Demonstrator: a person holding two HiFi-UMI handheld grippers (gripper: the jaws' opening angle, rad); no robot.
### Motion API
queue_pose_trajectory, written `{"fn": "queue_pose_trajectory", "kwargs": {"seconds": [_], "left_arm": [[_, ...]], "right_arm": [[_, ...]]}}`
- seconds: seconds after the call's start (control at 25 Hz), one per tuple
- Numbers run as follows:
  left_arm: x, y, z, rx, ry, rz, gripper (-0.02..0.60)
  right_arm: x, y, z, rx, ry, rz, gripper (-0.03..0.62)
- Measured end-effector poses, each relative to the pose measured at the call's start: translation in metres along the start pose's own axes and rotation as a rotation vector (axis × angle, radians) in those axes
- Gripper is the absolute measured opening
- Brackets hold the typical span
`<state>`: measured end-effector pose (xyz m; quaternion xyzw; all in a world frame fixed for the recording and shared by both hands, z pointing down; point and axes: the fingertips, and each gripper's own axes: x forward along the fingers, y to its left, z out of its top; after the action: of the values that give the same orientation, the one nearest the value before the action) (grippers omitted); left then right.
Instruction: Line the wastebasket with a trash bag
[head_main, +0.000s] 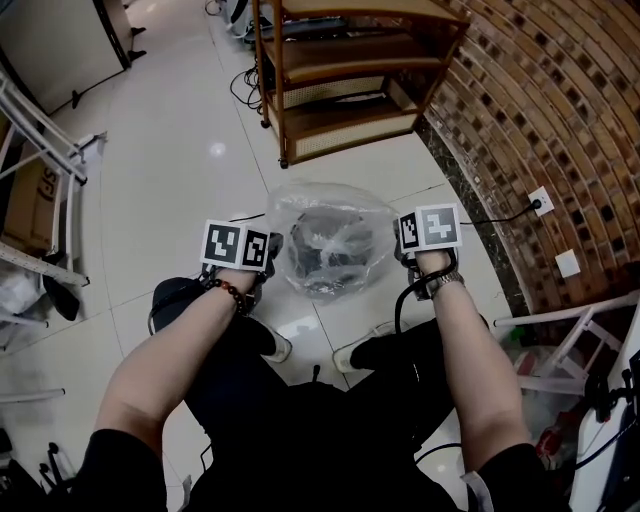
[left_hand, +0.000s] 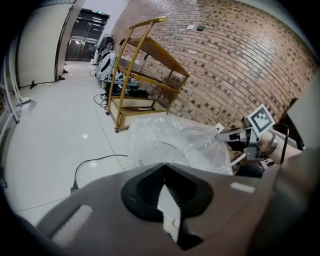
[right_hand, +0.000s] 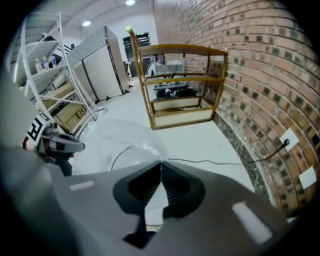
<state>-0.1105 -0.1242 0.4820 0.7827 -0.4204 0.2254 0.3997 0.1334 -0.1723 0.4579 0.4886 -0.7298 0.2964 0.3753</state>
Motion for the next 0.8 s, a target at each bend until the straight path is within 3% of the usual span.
{"fn": "queue_pose_trajectory", "kwargs": {"seconds": [0.52, 0.8], "left_arm": [[0.057, 0.032, -0.018, 0.014, 0.186, 0.075, 0.005], [0.075, 0.039, -0.028, 0.016, 0.239, 0.084, 0.005]], "right_arm": [[0.066, -0.022, -0.036, 0.064, 0.095, -0.002, 0.003], [0.088, -0.028, -0.047, 0.076, 0.115, 0.001, 0.005]]}}
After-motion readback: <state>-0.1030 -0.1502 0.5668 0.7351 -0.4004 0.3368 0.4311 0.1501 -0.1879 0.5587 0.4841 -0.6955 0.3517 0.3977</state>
